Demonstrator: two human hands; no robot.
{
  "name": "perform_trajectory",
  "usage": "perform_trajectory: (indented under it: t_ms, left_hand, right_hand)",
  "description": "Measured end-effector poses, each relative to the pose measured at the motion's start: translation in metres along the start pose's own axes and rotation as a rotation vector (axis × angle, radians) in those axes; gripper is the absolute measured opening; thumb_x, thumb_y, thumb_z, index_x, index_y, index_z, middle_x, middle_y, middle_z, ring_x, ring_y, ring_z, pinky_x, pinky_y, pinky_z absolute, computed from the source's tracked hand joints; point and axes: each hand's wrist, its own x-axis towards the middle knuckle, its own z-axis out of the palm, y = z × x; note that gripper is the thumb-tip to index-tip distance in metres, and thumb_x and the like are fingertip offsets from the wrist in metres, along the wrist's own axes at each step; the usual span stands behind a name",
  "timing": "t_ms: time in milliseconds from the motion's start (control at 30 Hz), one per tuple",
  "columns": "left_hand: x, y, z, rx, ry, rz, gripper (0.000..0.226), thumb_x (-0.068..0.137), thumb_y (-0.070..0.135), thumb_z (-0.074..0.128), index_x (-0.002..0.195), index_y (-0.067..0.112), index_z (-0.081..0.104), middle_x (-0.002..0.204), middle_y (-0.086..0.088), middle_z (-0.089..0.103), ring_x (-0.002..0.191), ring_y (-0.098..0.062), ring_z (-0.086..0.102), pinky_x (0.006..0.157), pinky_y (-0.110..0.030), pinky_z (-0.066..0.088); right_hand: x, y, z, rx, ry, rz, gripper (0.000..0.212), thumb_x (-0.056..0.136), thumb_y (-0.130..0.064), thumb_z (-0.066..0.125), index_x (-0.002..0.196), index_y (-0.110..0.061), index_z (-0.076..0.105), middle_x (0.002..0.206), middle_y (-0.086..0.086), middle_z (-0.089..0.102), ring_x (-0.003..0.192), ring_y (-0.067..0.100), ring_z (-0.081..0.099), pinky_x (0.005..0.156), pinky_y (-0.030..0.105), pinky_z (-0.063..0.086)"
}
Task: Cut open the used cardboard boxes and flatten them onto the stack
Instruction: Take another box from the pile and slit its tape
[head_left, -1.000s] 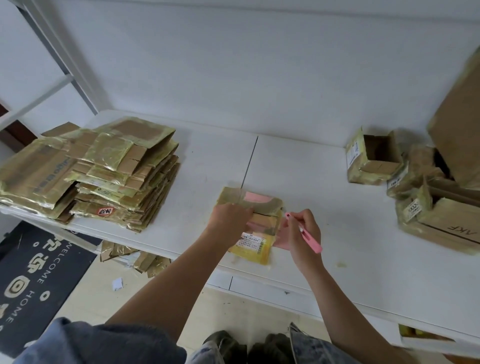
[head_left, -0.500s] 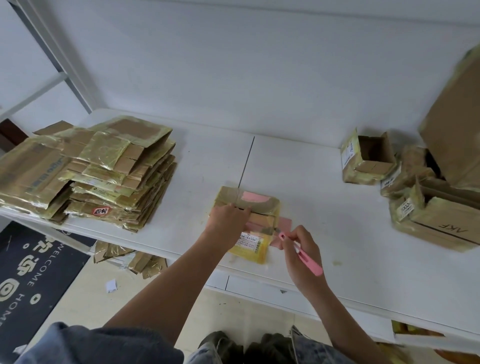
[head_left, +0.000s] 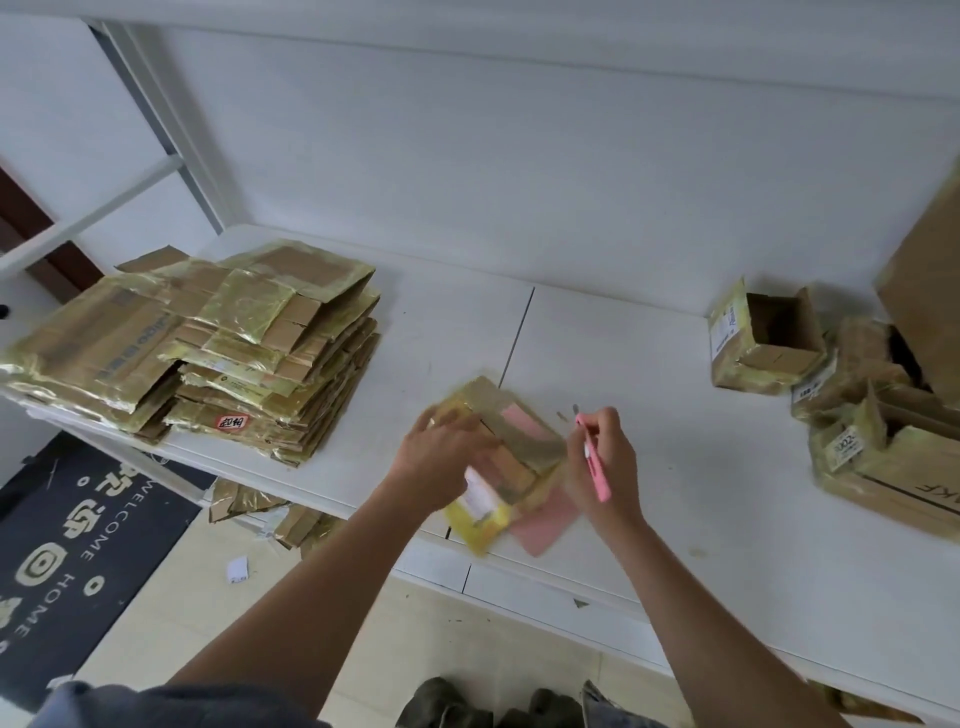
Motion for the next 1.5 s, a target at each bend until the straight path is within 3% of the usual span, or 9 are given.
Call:
perform_trajectory:
  t_ms: [67,167,233,333,467,633,1000,1233,1500]
  left_hand:
    - [-0.002,-0.014,-0.006,-0.306,-0.035,-0.173,0.051,0.084,0.008,0.049,0.121,0.041,0.064,0.156,0.008,0.030,0.146,-0.007,0.020,0.121,-0.044,0.000]
    - [0.000,-0.012,-0.008,-0.405,-0.026,-0.379,0.027,0.088,0.039,0.051,0.109,0.025,0.062,0.141,0.000,0.038,0.121,-0.022,0.050,0.106,-0.045,0.033]
    - [0.002,0.002,-0.005,-0.349,-0.044,-0.466,0.068,0.081,0.070,0.052,0.123,0.017,0.046,0.125,-0.005,0.037,0.110,-0.029,0.052,0.092,-0.043,0.041]
    - [0.004,0.026,0.004,-0.362,-0.085,-0.530,0.117,0.061,0.089,0.057,0.143,0.013,0.022,0.135,-0.014,0.030,0.125,-0.036,0.044,0.100,-0.047,0.042]
    - [0.009,0.039,0.014,-0.332,-0.020,-0.378,0.111,0.068,0.077,0.064,0.145,0.011,0.019,0.148,-0.017,0.021,0.135,-0.039,0.032,0.110,-0.050,0.031]
    - [0.007,0.040,0.018,-0.317,-0.158,0.102,0.086,0.076,0.062,0.069,0.138,0.017,0.029,0.164,0.000,-0.007,0.150,-0.026,-0.011,0.118,-0.055,-0.006]
    - [0.002,0.033,0.021,-0.540,-0.121,0.052,0.056,0.077,0.034,0.079,0.127,0.032,0.054,0.164,0.007,0.006,0.150,-0.018,-0.008,0.117,-0.046,-0.011]
    - [0.003,0.030,0.023,-0.568,-0.110,0.066,0.055,0.078,0.032,0.078,0.127,0.033,0.054,0.163,0.009,0.006,0.150,-0.016,-0.009,0.115,-0.042,-0.014]
    - [0.004,0.030,0.023,-0.595,-0.134,0.059,0.049,0.080,0.032,0.076,0.123,0.036,0.054,0.164,0.010,0.004,0.149,-0.016,-0.011,0.115,-0.045,-0.016]
  right_hand:
    - [-0.030,0.000,0.009,0.000,-0.010,-0.046,0.010,0.099,-0.006,0.051,0.090,-0.002,0.050,0.071,0.009,0.056,0.062,0.023,0.054,0.058,0.036,0.043]
    - [-0.066,-0.001,0.016,0.059,-0.098,-0.084,0.006,0.099,-0.006,0.053,0.093,-0.006,0.051,0.069,0.005,0.057,0.055,0.009,0.054,0.052,0.022,0.043]
    - [-0.067,-0.002,0.014,0.126,-0.068,-0.020,0.005,0.099,-0.009,0.054,0.095,-0.010,0.051,0.073,0.006,0.060,0.057,0.011,0.059,0.051,0.028,0.048]
    - [-0.054,-0.007,0.001,0.183,-0.034,0.027,0.005,0.099,-0.012,0.052,0.098,-0.007,0.052,0.081,0.008,0.065,0.065,0.021,0.068,0.057,0.037,0.055]
    - [-0.040,0.001,-0.023,0.229,0.028,0.061,0.008,0.100,-0.011,0.052,0.102,-0.003,0.054,0.091,0.005,0.068,0.070,0.012,0.071,0.063,0.022,0.054]
    - [-0.031,0.017,-0.038,0.320,0.104,0.143,0.004,0.099,-0.011,0.055,0.101,-0.007,0.057,0.087,0.003,0.070,0.084,0.018,0.070,0.077,0.033,0.056]
    - [0.002,0.027,-0.038,0.428,-0.192,0.168,0.009,0.098,-0.016,0.059,0.090,-0.011,0.061,0.085,0.004,0.071,0.095,0.018,0.067,0.075,0.017,0.048]
    - [0.019,0.032,-0.033,0.248,-0.318,0.127,0.010,0.098,-0.017,0.059,0.089,-0.011,0.061,0.087,0.003,0.072,0.096,0.021,0.066,0.083,0.039,0.051]
    - [0.027,0.030,-0.035,0.015,-0.389,0.009,0.010,0.097,-0.023,0.060,0.088,-0.022,0.061,0.096,0.004,0.060,0.089,0.008,0.059,0.069,0.016,0.047]
